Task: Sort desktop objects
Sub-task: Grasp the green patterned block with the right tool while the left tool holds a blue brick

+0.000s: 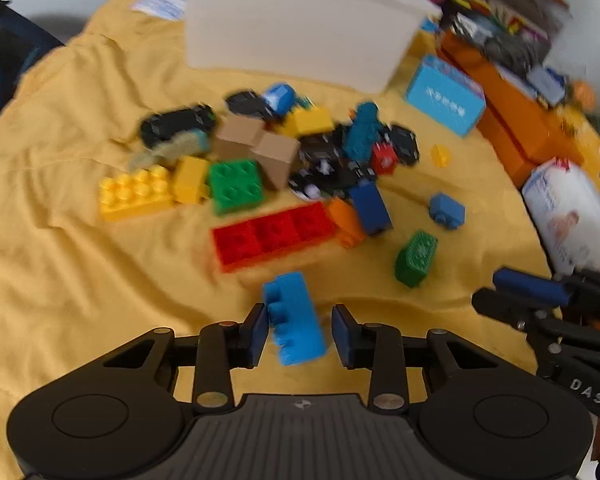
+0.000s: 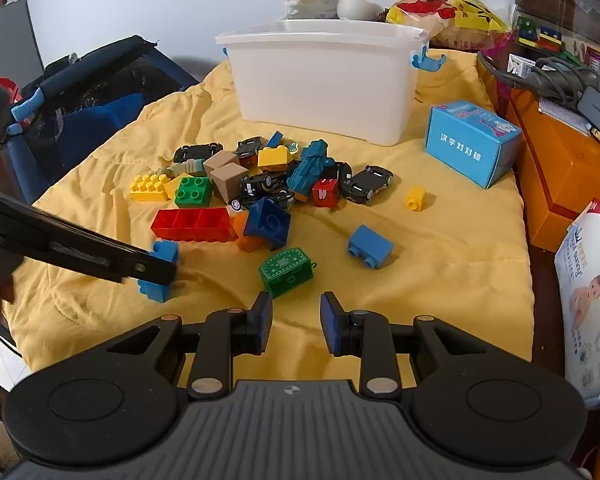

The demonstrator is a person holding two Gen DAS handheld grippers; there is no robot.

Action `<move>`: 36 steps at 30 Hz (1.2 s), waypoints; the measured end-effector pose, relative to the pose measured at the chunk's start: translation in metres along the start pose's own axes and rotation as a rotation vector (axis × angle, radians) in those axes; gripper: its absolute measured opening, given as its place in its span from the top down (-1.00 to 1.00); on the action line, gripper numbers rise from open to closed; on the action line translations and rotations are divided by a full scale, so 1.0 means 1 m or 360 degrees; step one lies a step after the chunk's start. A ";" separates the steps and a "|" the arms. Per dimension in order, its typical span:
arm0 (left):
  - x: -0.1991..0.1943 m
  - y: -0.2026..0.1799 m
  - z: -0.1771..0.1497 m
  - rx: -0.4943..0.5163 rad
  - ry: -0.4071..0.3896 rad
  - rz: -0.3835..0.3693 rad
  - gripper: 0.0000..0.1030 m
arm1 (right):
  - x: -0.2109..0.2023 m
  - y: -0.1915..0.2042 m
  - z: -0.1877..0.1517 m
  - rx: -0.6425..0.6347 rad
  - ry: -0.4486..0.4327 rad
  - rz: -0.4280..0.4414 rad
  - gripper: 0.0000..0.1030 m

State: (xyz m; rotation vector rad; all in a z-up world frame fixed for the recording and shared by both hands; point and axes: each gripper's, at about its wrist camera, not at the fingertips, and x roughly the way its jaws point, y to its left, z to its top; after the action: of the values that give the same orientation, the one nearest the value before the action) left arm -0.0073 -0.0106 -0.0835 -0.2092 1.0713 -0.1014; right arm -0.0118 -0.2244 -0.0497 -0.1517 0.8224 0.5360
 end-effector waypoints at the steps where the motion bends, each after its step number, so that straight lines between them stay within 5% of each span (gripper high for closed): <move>1: 0.004 -0.002 -0.001 0.0003 0.0023 0.0002 0.24 | 0.000 -0.002 0.001 -0.0001 -0.0010 0.0012 0.41; 8: -0.006 -0.009 -0.002 0.0126 -0.0065 0.0128 0.21 | 0.007 -0.002 0.005 -0.0020 -0.0027 0.0035 0.37; 10: -0.011 -0.004 0.000 0.0125 -0.0049 0.0122 0.49 | 0.008 0.000 0.007 -0.0025 -0.0028 0.0041 0.37; 15: -0.018 0.009 -0.001 0.0396 0.0007 0.0202 0.50 | 0.007 0.006 0.008 -0.0019 -0.0068 0.0073 0.37; 18: -0.021 0.004 0.000 0.0668 0.0004 0.0355 0.50 | 0.009 0.009 0.008 -0.0009 -0.0067 0.0062 0.37; 21: -0.013 -0.011 -0.009 0.0881 0.0012 0.0447 0.46 | 0.010 0.011 0.008 0.0009 -0.0063 0.0054 0.37; 23: -0.013 -0.019 -0.017 0.0907 -0.0007 0.0384 0.14 | 0.010 0.012 0.009 0.0017 -0.0053 0.0042 0.37; 26: -0.026 -0.020 -0.022 0.0848 -0.0092 0.0269 0.04 | 0.010 0.015 0.009 0.0023 -0.0049 0.0015 0.36; 31: -0.047 0.010 -0.016 0.0473 -0.0180 0.0095 -0.08 | 0.015 0.018 0.008 0.0047 -0.0023 -0.0015 0.35; 36: -0.033 0.033 -0.006 0.0208 -0.0102 -0.0031 -0.12 | 0.020 0.027 0.015 -0.0004 -0.0041 -0.0098 0.35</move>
State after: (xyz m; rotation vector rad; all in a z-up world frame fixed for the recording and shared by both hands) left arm -0.0286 0.0273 -0.0655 -0.1042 0.9951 -0.1806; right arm -0.0042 -0.1881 -0.0521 -0.1715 0.7894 0.4801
